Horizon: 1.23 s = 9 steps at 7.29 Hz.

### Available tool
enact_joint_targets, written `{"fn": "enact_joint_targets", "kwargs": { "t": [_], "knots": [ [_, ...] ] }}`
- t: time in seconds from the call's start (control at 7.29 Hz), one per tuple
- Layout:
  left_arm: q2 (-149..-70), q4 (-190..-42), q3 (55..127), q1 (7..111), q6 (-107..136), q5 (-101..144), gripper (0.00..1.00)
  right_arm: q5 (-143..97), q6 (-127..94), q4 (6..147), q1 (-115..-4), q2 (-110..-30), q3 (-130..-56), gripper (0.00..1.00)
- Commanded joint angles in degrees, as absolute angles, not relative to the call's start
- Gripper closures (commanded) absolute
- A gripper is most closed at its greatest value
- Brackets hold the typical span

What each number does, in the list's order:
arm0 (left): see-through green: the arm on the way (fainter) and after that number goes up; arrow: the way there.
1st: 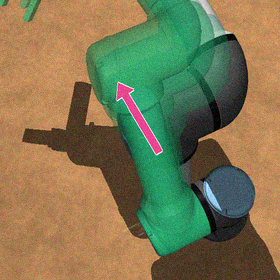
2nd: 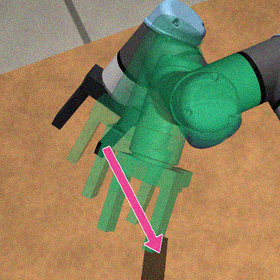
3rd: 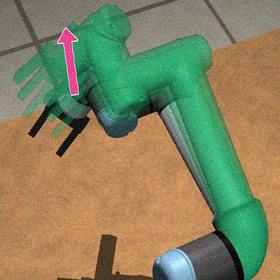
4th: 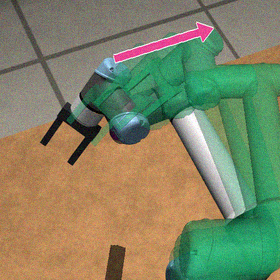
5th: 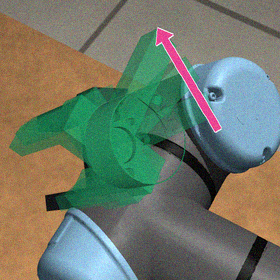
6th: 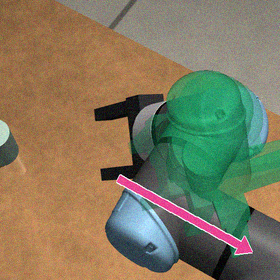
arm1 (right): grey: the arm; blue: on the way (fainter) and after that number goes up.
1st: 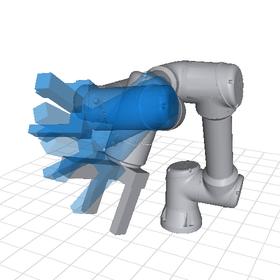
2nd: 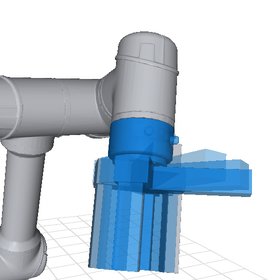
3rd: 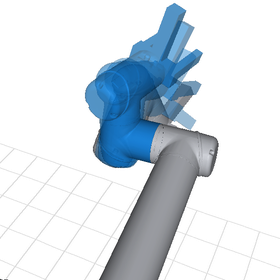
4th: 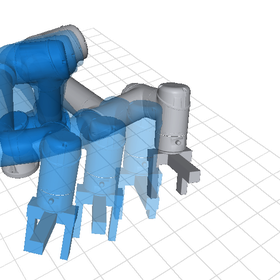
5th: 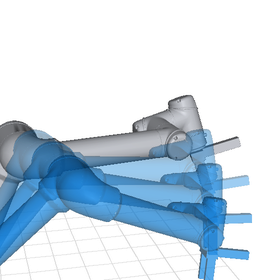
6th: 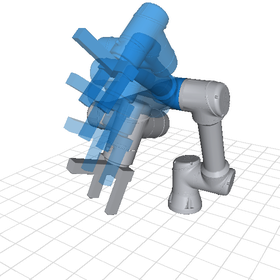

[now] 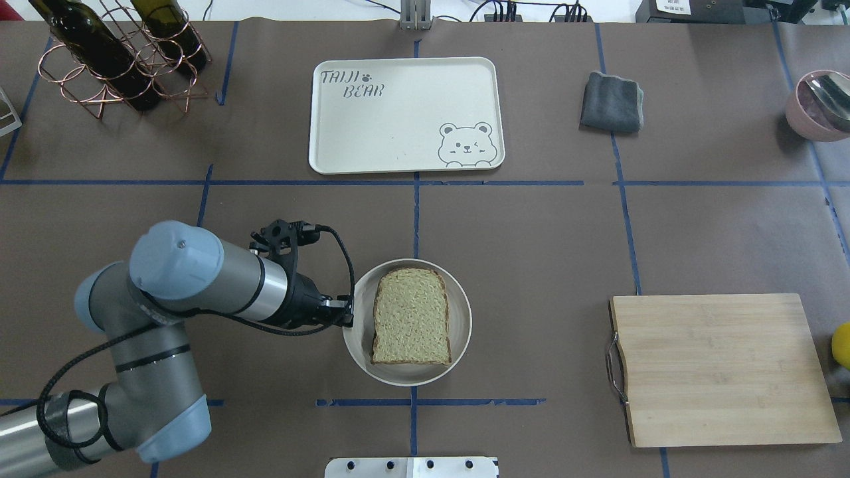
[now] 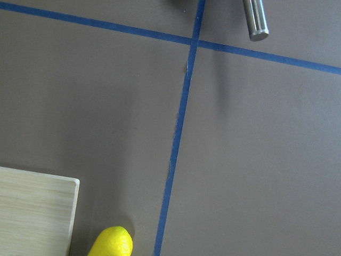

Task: Make sandwich and place on tray
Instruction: 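Carry the plate with the left gripper onto the bear tray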

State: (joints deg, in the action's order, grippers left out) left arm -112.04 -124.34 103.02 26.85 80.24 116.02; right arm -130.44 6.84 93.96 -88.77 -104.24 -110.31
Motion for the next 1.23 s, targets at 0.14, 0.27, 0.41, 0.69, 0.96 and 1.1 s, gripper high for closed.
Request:
{"fn": "enact_joint_targets", "kwargs": {
  "t": [0.14, 0.27, 0.41, 0.69, 0.96, 1.1],
  "knots": [
    [-117.5, -123.6, 98.3, 38.0, 80.2, 127.5, 1.00, -130.4, 6.9, 94.0, -88.8, -104.2, -110.2, 0.00],
    [-121.4, -123.6, 93.8, 40.5, 80.1, 129.4, 1.00, -130.4, 6.9, 94.0, -88.8, -104.2, -110.1, 0.00],
    [-126.3, -123.7, 87.6, 43.0, 79.8, 131.3, 1.00, -130.4, 6.9, 94.0, -88.8, -104.2, -110.1, 0.00],
    [-135.7, -123.7, 75.0, 47.2, 76.3, 133.8, 1.00, -130.5, 7.1, 94.0, -88.8, -104.3, -110.1, 0.00],
    [-143.1, -123.8, 63.5, 49.1, 73.1, 133.9, 1.00, -130.5, 7.1, 94.0, -88.8, -104.3, -110.2, 0.00],
    [-145.6, -124.0, 58.1, 50.2, 69.9, 134.5, 1.00, -130.5, 7.1, 94.0, -88.8, -104.3, -110.2, 0.00]
  ]
}}
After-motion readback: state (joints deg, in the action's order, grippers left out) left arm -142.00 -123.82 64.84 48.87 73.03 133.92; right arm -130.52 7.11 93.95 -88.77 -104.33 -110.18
